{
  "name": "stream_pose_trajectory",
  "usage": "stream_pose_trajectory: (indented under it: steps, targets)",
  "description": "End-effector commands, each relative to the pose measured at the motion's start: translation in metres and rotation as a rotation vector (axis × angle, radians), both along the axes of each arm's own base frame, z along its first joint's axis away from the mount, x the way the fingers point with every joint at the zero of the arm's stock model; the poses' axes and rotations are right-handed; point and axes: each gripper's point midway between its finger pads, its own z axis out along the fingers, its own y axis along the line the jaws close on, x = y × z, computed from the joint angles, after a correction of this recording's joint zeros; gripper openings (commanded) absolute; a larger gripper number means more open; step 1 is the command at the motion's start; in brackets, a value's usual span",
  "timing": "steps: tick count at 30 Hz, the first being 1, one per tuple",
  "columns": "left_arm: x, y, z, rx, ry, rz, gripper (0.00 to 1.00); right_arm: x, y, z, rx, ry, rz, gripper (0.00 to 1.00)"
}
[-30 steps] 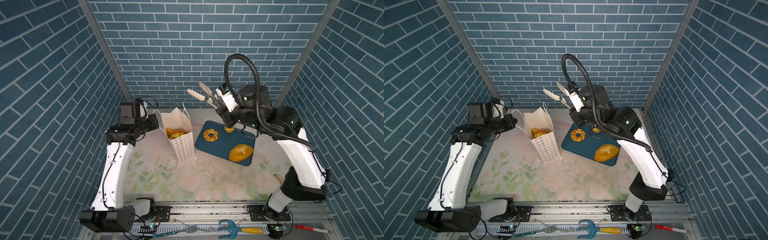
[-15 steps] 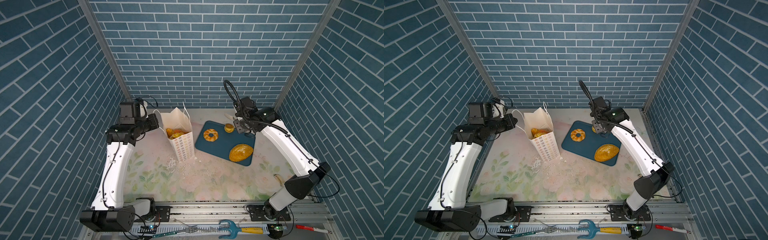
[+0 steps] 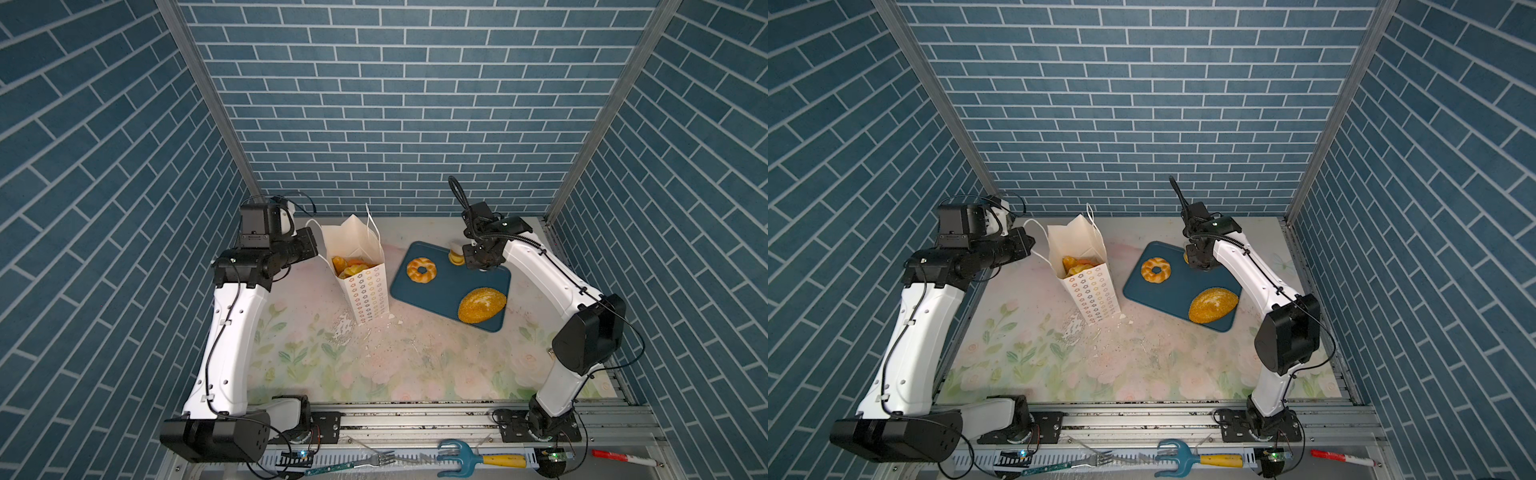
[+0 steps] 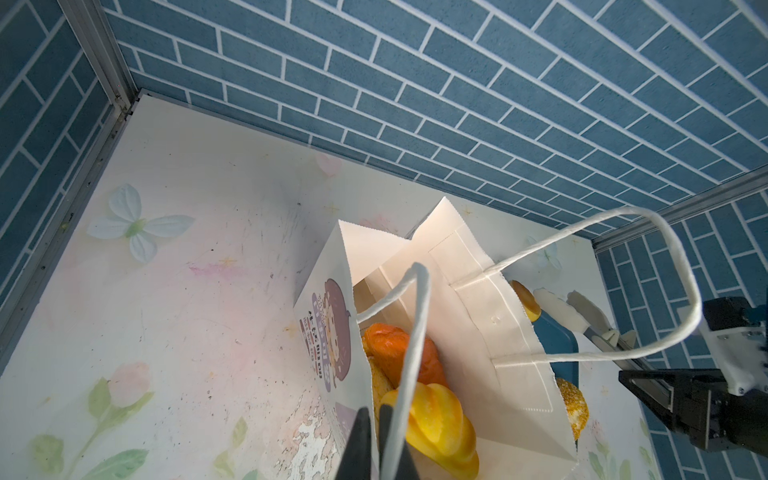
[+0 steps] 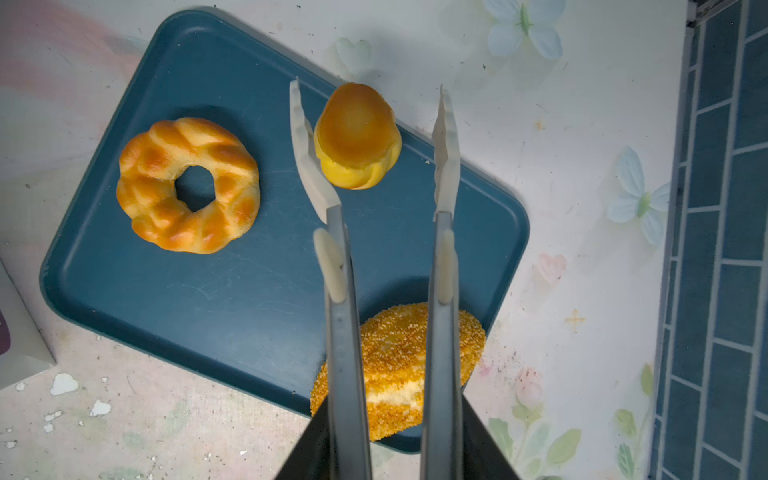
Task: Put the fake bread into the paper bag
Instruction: 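Close the tongs on the small round yellow bun with the right gripper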
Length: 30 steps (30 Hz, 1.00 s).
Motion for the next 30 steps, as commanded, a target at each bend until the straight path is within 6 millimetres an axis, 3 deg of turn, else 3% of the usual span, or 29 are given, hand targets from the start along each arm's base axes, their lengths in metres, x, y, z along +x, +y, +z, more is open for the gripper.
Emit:
stream_pose_trajectory:
  steps: [1,11,19,22,30]
  targets:
    - [0.003,0.0,0.003,0.021,-0.012,-0.008,0.09,0.012,0.004,-0.002,0.078,-0.019,-0.077,0.42]
    - [0.007,0.0,-0.002,0.026,-0.003,-0.008,0.09,0.023,0.016,-0.039,0.11,0.055,-0.08,0.43]
    - [0.007,0.001,-0.005,0.029,0.002,-0.005,0.09,0.025,0.019,-0.058,0.098,0.092,-0.069,0.41]
    - [0.006,0.001,-0.004,0.03,-0.001,-0.004,0.09,0.024,0.017,-0.056,0.096,0.083,-0.072,0.37]
    - [0.005,0.001,-0.002,0.029,-0.008,-0.004,0.09,0.007,0.009,-0.028,0.092,0.035,-0.033,0.27]
